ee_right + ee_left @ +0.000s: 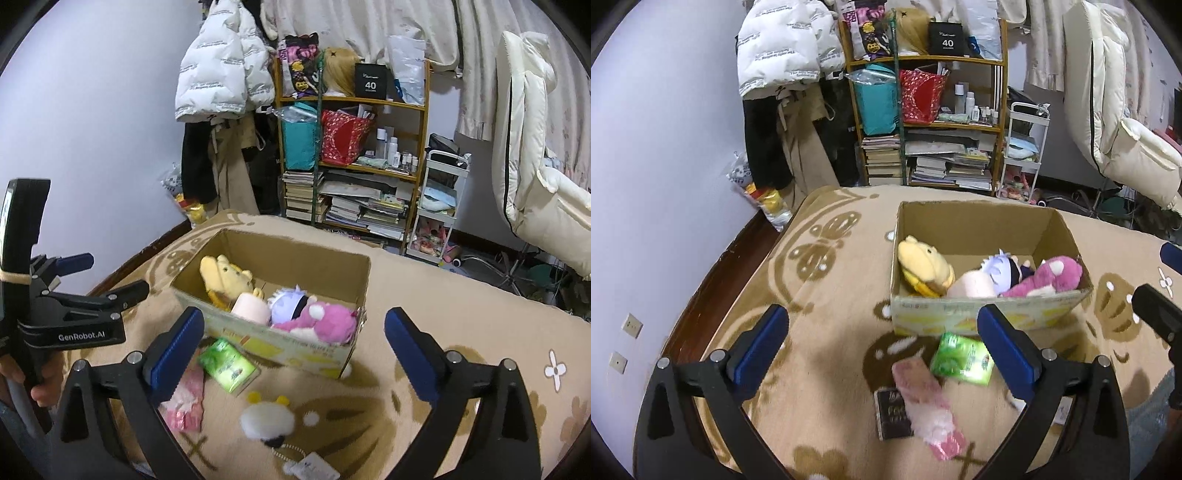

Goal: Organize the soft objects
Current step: 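Withdraw both open tools from the box toward the remaining items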

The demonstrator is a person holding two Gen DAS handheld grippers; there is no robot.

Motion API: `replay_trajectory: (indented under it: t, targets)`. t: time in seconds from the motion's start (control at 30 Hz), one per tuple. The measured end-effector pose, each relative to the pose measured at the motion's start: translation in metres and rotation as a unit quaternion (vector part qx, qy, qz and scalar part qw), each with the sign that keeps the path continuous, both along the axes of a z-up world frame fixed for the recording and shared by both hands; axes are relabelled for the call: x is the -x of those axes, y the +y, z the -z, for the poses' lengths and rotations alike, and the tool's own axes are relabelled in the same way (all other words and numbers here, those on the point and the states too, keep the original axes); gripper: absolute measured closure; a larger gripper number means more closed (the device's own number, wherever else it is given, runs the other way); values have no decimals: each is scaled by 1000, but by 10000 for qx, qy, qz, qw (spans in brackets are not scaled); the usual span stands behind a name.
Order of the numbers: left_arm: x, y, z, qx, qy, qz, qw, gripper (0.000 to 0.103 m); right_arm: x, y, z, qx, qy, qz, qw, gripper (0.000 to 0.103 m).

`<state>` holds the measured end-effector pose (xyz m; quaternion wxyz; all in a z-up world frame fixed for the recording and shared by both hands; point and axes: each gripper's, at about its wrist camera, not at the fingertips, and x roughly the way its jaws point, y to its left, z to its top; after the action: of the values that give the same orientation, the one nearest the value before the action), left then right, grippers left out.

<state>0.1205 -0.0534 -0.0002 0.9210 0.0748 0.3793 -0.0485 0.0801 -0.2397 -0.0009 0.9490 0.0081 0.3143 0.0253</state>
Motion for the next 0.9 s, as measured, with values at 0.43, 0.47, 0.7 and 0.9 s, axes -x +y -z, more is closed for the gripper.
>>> replay_trajectory:
  t: [0.43,0.47,0.7,0.9]
  targets:
    - [41,2,12,1,222,34,9997,2,39,7,-1,-281,-8,116,9995,0]
    - [42,2,15,3,236,35,9997,2,40,8,0,-230,-5,151,9996,0]
    - [52,-2,34,-64,400,113,9991,2,48,9,12,-194,-94,137,9997,0]
    - [50,-4,50,-168,498,176,9985,2,37,13,30,-102,207,67,9997,0]
